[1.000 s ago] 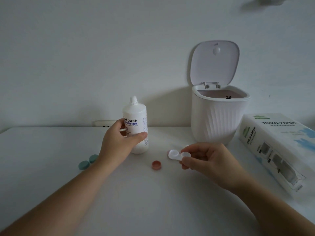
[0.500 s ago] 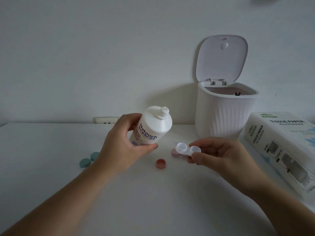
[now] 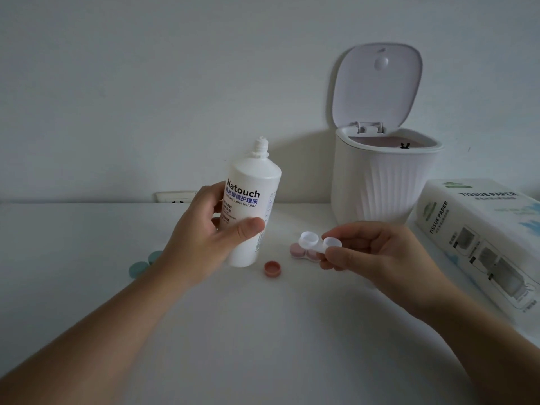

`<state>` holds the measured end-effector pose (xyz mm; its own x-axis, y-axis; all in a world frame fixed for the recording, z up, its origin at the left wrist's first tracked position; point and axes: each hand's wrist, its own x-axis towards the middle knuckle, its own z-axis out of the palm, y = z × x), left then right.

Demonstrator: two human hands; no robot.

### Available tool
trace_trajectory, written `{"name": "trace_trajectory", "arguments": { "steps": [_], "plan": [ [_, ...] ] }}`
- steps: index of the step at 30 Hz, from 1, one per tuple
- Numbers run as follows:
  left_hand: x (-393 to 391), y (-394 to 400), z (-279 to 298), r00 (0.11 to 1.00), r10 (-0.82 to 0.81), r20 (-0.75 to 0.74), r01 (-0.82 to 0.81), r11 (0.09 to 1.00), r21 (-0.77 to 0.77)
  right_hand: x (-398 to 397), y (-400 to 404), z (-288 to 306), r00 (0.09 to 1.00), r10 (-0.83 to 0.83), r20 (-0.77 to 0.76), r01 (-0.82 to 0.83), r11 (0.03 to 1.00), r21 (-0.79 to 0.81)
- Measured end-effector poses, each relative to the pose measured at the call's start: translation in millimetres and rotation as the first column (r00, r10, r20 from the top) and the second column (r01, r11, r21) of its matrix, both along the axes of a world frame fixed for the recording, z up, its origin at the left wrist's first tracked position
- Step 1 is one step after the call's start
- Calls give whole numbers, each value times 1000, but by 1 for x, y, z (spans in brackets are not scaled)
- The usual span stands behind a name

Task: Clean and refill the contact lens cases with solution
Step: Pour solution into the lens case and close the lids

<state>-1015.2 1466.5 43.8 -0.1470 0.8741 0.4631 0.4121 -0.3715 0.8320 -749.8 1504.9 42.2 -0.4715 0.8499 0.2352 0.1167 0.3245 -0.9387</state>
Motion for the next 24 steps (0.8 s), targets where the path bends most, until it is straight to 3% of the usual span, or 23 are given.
{"name": "trace_trajectory", "arguments": {
  "steps": [6,12,20,24],
  "plan": [
    [-2,-3,1,1000,-23,-11,23,1000,10,0,-1,1,1000,5,-21,-5,1000,6],
    [-4,-3,-3,986,69,-151,-58,996,73,1,-4,3,996,48,-70,-48,999,9],
    [-5,-2,-6,904,208,-374,-141,970,198,0,-7,5,988,70,-134,-79,995,-61],
    [-6,1,-8,844,246,-476,-123,954,275,-1,-9,6,992,77,-99,-79,997,-16]
  ]
}}
